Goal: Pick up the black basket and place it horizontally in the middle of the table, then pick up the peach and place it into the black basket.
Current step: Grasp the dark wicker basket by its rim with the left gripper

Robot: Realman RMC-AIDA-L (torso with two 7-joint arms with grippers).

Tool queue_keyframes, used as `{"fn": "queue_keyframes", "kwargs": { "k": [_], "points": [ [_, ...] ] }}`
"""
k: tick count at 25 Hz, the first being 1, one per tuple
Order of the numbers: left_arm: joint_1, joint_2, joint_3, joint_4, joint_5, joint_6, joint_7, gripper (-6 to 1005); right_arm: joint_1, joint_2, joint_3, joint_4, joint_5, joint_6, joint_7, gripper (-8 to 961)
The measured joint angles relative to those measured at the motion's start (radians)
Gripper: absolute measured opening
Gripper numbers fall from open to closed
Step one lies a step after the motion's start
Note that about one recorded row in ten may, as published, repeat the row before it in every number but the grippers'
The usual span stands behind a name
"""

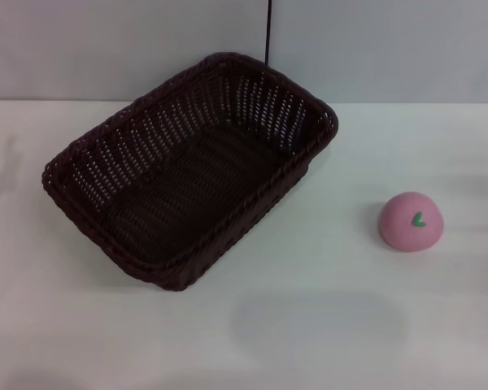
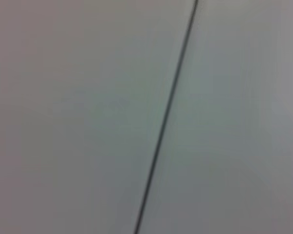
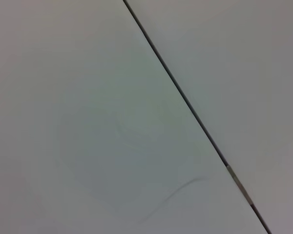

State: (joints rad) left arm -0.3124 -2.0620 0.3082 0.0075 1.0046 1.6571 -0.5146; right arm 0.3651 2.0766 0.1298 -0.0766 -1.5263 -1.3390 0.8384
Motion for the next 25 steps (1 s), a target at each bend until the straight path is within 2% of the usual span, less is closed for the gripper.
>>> {"fn": "queue_keyframes", "kwargs": {
  "k": [3, 4, 8, 10, 11, 13, 14, 17, 18, 19, 20, 23, 24, 25],
  "points": [
    [0.006, 0.001, 0.033, 0.019, 0.000, -0.001, -0.008, 713, 0.000, 0.000, 0.000, 0.000, 0.000, 0.004, -0.001, 409],
    [0.012, 0.003, 0.090, 0.065, 0.001, -0.028, -0.067, 713, 0.000, 0.000, 0.000, 0.000, 0.000, 0.013, -0.001, 409],
    [0.018, 0.004, 0.143, 0.126, 0.001, -0.071, -0.164, 714, 0.000, 0.000, 0.001, 0.000, 0.000, 0.024, -0.001, 409],
    [0.031, 0.012, 0.235, 0.219, 0.003, -0.100, -0.290, 714, 0.000, 0.000, 0.001, 0.000, 0.000, 0.025, 0.000, 409],
    [0.041, 0.030, 0.312, 0.298, 0.016, -0.115, -0.395, 714, 0.000, 0.000, 0.001, 0.000, 0.000, 0.025, 0.000, 409],
    [0.041, 0.030, 0.312, 0.298, 0.016, -0.115, -0.395, 713, 0.000, 0.000, 0.001, 0.000, 0.000, 0.026, 0.002, 409],
    [0.047, 0.067, 0.383, 0.416, 0.089, -0.146, -0.578, 713, 0.001, 0.000, 0.001, 0.000, 0.000, 0.032, 0.002, 409],
    [0.041, 0.095, 0.391, 0.515, 0.206, -0.163, -0.759, 713, 0.005, -0.001, 0.001, 0.000, 0.000, 0.042, 0.002, 409],
    [0.036, 0.109, 0.390, 0.568, 0.275, -0.171, -0.863, 713, 0.007, -0.001, 0.001, 0.000, 0.000, 0.048, 0.002, 409],
    [0.026, 0.135, 0.387, 0.665, 0.400, -0.179, -1.051, 712, 0.009, -0.001, 0.002, 0.000, 0.000, 0.051, 0.002, 409],
    [0.026, 0.135, 0.387, 0.665, 0.400, -0.179, -1.051, 712, 0.010, -0.001, 0.003, 0.000, 0.000, 0.053, 0.002, 409],
    [0.015, 0.162, 0.384, 0.805, 0.588, -0.179, -1.339, 712, 0.015, -0.001, 0.004, -0.002, 0.000, 0.061, 0.001, 409],
    [0.011, 0.174, 0.384, 0.888, 0.695, -0.168, -1.490, 711, 0.018, -0.001, 0.004, -0.003, 0.000, 0.069, 0.001, 410],
    [0.011, 0.174, 0.384, 0.888, 0.695, -0.168, -1.490, 711, 0.018, -0.001, 0.004, -0.003, 0.000, 0.069, 0.001, 410]
  ]
}}
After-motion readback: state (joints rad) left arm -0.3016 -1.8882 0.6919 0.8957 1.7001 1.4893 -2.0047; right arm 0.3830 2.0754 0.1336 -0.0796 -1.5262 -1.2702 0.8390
